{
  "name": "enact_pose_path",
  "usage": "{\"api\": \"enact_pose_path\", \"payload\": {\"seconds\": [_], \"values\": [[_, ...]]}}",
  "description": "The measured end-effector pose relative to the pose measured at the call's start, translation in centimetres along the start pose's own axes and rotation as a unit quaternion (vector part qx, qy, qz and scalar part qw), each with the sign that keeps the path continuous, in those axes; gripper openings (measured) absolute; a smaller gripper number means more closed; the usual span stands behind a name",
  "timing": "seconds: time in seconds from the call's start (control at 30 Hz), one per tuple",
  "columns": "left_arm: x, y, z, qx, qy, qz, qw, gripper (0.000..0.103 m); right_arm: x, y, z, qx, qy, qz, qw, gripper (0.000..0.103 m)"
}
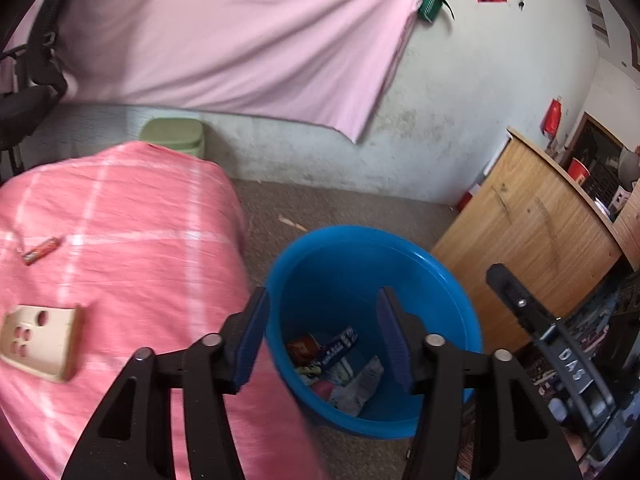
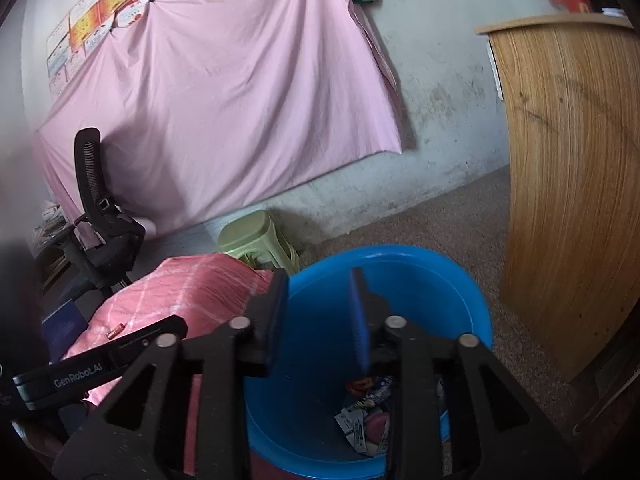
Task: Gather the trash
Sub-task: 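Carry both paper slips over the blue bucket and open both tools, then move both tools back over the bed toward the battery and holed plate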
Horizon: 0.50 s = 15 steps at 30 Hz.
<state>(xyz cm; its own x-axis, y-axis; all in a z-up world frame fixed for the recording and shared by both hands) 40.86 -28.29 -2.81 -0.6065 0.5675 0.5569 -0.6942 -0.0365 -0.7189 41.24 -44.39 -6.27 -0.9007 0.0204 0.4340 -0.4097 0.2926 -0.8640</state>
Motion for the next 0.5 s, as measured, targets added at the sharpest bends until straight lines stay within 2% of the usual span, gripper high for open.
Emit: {"api": "enact_pose_path", "payload": {"seconds": [0.1,0.13,0.2,0.27,0.3,0.33,0.37,0.5], "values": [[1.6,-0.1,-1.2,-0.001,-0.018,0.016,0.9997,0.06,0.8,-0.5,-0.6,0.003,-0.005,0.016,1.0,0.075],[2.1,-0.1,-1.4,-0.001,-0.022,0.021,0.9995,0.065,1.1,-0.7,-0.9,0.005,-0.007,0.021,1.0,0.078],[3.9,-0.5,-2.2,-0.008,-0.034,0.043,0.9985,0.075,1.7,-0.9,-1.5,0.01,-0.009,0.032,0.999,0.091],[5.7,-1.1,-2.6,-0.015,-0.039,0.073,0.9964,0.088,2.3,-1.3,-2.3,0.013,-0.015,0.044,0.999,0.099],[7.4,-1.6,-3.1,-0.019,-0.046,0.103,0.9934,0.091,2.6,-1.4,-2.7,0.013,-0.02,0.05,0.998,0.103],[8.2,-1.8,-3.4,-0.02,-0.051,0.118,0.9915,0.098,2.9,-1.7,-3.4,0.012,-0.029,0.057,0.998,0.103],[9.8,-2.2,-4.1,-0.021,-0.062,0.142,0.9877,0.101,3.2,-1.8,-3.9,0.012,-0.037,0.062,0.997,0.103],[14.0,-2.9,-6.0,-0.02,-0.082,0.19,0.9782,0.101,4.3,-2.2,-7.1,0.026,-0.067,0.085,0.994,0.103]]}}
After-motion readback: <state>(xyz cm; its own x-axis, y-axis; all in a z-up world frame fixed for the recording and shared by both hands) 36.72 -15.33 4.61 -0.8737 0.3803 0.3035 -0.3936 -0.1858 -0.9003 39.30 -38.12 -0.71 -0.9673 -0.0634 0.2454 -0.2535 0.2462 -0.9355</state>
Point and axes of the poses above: each gripper's, at about its wrist camera, not at the fingertips, and x roughly against the way its jaws point, z to its right, y to its underside, the point moved 7 cm from there along -x, roughly the way its jaws point, and after that the axes turned 9 degrees about y, right-handed, at the moved point
